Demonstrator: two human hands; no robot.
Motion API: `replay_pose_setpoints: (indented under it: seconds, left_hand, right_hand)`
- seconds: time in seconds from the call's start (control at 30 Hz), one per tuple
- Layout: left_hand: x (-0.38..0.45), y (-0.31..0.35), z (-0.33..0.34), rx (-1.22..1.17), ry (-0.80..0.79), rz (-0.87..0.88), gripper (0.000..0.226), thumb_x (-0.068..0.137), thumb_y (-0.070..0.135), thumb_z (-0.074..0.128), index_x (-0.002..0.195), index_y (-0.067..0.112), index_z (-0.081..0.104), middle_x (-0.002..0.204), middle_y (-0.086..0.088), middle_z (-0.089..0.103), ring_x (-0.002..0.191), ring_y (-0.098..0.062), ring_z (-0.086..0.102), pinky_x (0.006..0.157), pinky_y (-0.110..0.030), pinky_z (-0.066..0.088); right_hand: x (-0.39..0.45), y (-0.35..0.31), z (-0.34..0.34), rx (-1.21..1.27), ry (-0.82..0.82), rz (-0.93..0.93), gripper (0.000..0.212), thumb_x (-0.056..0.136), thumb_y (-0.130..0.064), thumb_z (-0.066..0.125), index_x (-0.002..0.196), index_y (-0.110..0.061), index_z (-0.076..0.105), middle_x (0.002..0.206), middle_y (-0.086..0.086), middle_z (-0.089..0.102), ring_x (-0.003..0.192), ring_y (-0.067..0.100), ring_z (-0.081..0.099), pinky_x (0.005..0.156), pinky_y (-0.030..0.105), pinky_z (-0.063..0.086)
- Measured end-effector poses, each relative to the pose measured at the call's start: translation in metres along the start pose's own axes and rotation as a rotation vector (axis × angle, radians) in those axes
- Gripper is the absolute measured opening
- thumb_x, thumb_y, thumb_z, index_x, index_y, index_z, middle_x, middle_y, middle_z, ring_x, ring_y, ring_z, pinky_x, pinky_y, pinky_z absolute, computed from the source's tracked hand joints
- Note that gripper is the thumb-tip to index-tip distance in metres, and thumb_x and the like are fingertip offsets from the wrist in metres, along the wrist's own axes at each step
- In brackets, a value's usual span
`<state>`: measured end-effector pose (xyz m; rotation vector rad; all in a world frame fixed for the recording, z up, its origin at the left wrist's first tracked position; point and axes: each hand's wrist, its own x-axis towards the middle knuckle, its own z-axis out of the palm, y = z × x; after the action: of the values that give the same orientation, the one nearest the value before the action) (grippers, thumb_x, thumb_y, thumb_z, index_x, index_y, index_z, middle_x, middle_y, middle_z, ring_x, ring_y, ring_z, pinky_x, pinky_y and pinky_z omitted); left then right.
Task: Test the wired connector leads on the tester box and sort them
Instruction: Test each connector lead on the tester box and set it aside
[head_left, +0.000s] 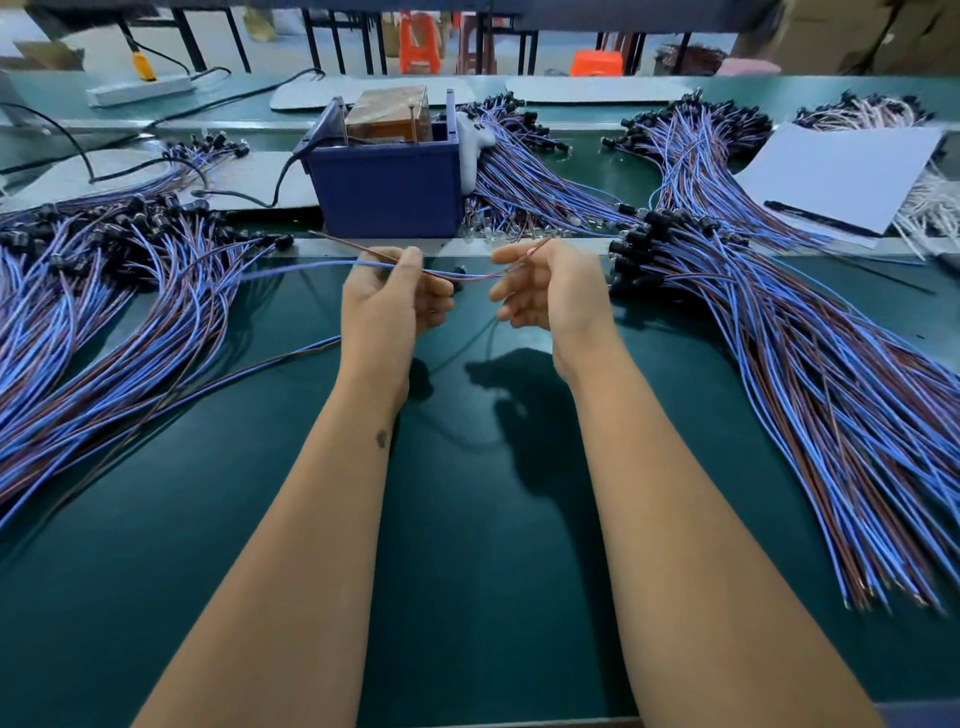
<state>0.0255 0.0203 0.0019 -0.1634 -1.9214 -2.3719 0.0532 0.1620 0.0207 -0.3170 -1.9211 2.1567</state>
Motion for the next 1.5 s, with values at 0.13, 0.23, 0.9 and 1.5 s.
replay_pose_setpoints:
  seconds: [0.13, 0.23, 0.9, 1.5]
  left_hand:
    - [0.006, 0.002, -0.006, -0.170, 0.111, -0.153, 0.027, 0.104, 0.028, 0.040, 0.079, 0.019, 0.048, 0.056, 0.005, 0.064, 0.052, -0.012, 0.061, 0.052, -0.021, 0.049]
    - [0.008, 0.005, -0.011, -0.317, 0.086, -0.254, 0.033, 0.102, 0.030, 0.042, 0.072, 0.020, 0.047, 0.050, 0.006, 0.051, 0.047, -0.010, 0.051, 0.050, -0.021, 0.043]
    - [0.018, 0.011, -0.029, -0.365, 0.094, -0.292, 0.039, 0.104, 0.035, 0.040, 0.070, 0.019, 0.049, 0.041, 0.007, 0.033, 0.039, -0.008, 0.039, 0.044, -0.017, 0.033]
    - [-0.083, -0.021, 0.091, 0.830, -0.865, 0.589, 0.014, 0.089, 0.028, 0.066, 0.084, 0.015, 0.068, 0.076, 0.003, 0.058, 0.076, -0.022, 0.053, 0.066, -0.036, 0.046]
  right_hand:
    - [-0.001, 0.007, -0.003, 0.038, -0.146, 0.152, 0.047, 0.095, -0.025, 0.027, 0.092, -0.007, 0.070, 0.059, 0.012, 0.064, 0.044, 0.020, 0.054, 0.045, 0.022, 0.042]
    - [0.000, 0.009, -0.001, 0.079, -0.119, 0.234, 0.050, 0.102, -0.034, 0.026, 0.085, -0.007, 0.063, 0.063, 0.013, 0.068, 0.047, 0.022, 0.060, 0.046, 0.021, 0.047]
    - [0.010, 0.006, -0.015, 0.832, 0.039, 0.162, 0.027, 0.106, -0.016, 0.035, 0.093, -0.010, 0.058, 0.047, -0.005, 0.048, 0.038, 0.008, 0.045, 0.045, 0.019, 0.045]
    - [0.013, -0.037, -0.095, -0.582, 0.433, -0.215, 0.022, 0.101, -0.014, 0.040, 0.090, -0.014, 0.059, 0.077, -0.002, 0.055, 0.069, 0.019, 0.050, 0.069, 0.031, 0.039]
